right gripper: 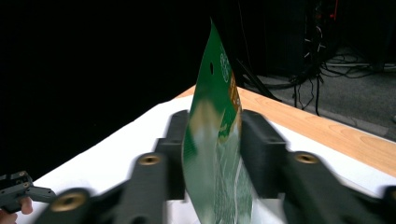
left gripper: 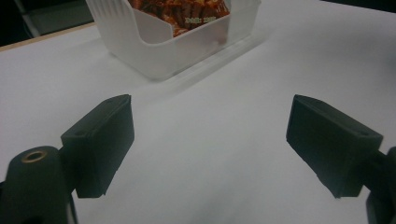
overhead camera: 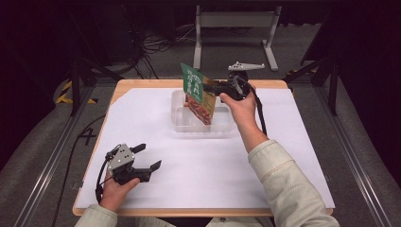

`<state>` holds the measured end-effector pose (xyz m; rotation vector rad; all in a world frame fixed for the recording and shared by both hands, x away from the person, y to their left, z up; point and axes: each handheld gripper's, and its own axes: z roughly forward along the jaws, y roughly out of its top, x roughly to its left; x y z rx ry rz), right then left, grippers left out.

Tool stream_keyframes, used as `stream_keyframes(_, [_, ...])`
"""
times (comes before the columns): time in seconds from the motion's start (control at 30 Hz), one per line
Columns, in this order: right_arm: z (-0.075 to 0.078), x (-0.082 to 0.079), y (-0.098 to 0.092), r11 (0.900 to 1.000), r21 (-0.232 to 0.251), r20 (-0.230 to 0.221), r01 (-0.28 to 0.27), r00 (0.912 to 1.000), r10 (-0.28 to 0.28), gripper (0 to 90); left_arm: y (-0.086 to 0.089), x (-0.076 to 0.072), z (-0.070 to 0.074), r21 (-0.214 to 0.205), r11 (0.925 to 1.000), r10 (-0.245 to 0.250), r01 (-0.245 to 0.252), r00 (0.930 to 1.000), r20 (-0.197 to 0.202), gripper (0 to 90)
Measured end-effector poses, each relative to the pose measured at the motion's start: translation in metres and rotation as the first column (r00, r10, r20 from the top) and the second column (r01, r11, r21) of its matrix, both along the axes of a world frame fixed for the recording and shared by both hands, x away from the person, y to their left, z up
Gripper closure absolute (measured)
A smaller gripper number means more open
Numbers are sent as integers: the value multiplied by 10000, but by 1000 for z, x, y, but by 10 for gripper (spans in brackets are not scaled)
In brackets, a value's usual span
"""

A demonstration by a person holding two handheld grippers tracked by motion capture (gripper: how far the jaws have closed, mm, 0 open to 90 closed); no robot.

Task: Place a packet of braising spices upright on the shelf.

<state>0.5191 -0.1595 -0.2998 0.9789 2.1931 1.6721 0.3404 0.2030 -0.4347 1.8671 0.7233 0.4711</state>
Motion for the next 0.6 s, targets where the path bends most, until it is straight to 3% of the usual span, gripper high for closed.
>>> stream_keyframes(0.2, [3, -4, 2, 9999, -154, 215, -76, 9997, 80, 403, 0, 0, 0, 32, 10000, -11, 11, 10000, 22, 161])
stream_keyframes(0.6, [20, -21, -9, 9996, -67, 782, -285, 9965, 290, 328, 1, 0, 1, -9, 10000, -5, 5, 10000, 12, 161])
